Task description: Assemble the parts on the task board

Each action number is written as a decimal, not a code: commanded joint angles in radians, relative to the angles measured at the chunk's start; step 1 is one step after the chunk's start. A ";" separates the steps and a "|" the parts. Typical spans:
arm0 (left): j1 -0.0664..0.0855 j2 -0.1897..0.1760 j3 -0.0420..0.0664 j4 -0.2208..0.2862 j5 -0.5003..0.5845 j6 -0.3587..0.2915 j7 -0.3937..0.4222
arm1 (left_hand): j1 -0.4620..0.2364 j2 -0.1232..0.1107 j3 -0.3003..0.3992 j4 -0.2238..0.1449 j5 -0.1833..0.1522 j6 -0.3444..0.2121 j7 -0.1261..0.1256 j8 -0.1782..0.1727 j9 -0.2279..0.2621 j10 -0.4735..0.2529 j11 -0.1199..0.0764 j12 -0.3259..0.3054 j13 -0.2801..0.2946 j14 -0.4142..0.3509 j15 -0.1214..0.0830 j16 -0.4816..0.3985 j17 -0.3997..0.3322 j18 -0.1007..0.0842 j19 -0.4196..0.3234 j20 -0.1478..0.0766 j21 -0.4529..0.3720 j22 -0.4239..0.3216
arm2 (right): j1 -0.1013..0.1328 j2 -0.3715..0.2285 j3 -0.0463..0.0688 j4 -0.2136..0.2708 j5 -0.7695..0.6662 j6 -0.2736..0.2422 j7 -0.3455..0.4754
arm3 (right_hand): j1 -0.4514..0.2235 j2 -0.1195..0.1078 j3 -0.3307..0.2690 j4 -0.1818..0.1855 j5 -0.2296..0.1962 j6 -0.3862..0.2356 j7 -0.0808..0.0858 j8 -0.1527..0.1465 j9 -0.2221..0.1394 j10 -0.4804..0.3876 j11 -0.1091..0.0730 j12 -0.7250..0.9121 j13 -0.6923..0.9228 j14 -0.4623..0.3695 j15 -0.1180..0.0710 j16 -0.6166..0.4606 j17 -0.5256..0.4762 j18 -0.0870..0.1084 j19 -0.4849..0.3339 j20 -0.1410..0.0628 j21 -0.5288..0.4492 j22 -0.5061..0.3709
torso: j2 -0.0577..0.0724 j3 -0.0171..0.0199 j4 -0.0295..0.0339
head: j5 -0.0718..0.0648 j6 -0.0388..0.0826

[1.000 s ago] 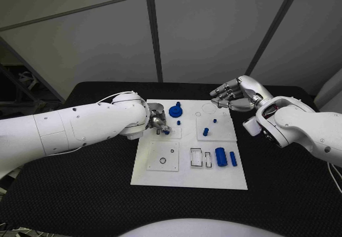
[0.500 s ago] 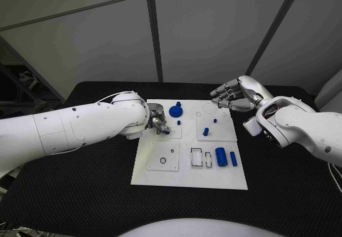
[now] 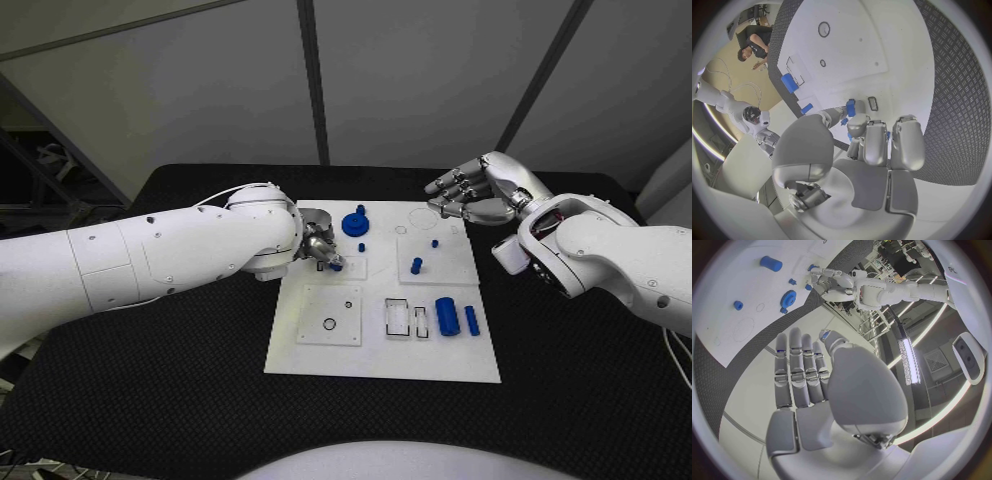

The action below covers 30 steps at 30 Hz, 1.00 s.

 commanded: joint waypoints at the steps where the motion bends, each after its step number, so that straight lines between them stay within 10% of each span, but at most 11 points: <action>1: -0.004 0.003 -0.004 0.001 0.000 0.043 -0.010 | -0.023 -0.004 0.077 -0.081 0.003 0.002 -0.007 0.004 0.000 0.002 -0.002 0.008 0.001 0.041 -0.009 -0.003 0.001 0.000 0.008 -0.002 0.004 0.002 | 0.002 0.000 0.001 0.001 -0.002 0.005 0.003 | -0.011 0.003 0.002 -0.004 0.003 -0.004 0.006 -0.006 -0.001 -0.002 0.004 -0.006 -0.001 0.006 0.003 -0.007 0.001 0.010 0.005 0.003 -0.005 -0.001 | 0.001 0.0005 0.0015 | -0.002 0.001; 30: -0.003 0.019 -0.003 -0.026 0.010 0.047 -0.008 | -0.125 0.026 0.043 -0.042 -0.014 0.034 -0.017 0.012 -0.006 0.021 -0.010 0.048 0.034 0.042 -0.015 -0.002 0.004 -0.006 0.019 -0.007 0.019 0.031 | 0.002 -0.001 0.001 0.001 -0.002 0.009 -0.001 | -0.013 0.004 0.002 -0.003 0.004 -0.004 0.006 -0.006 -0.001 -0.003 0.005 -0.007 -0.003 0.007 0.003 -0.009 0.002 0.010 0.006 0.003 -0.008 -0.003 | -0.001 0.0003 0.0010 | -0.005 -0.005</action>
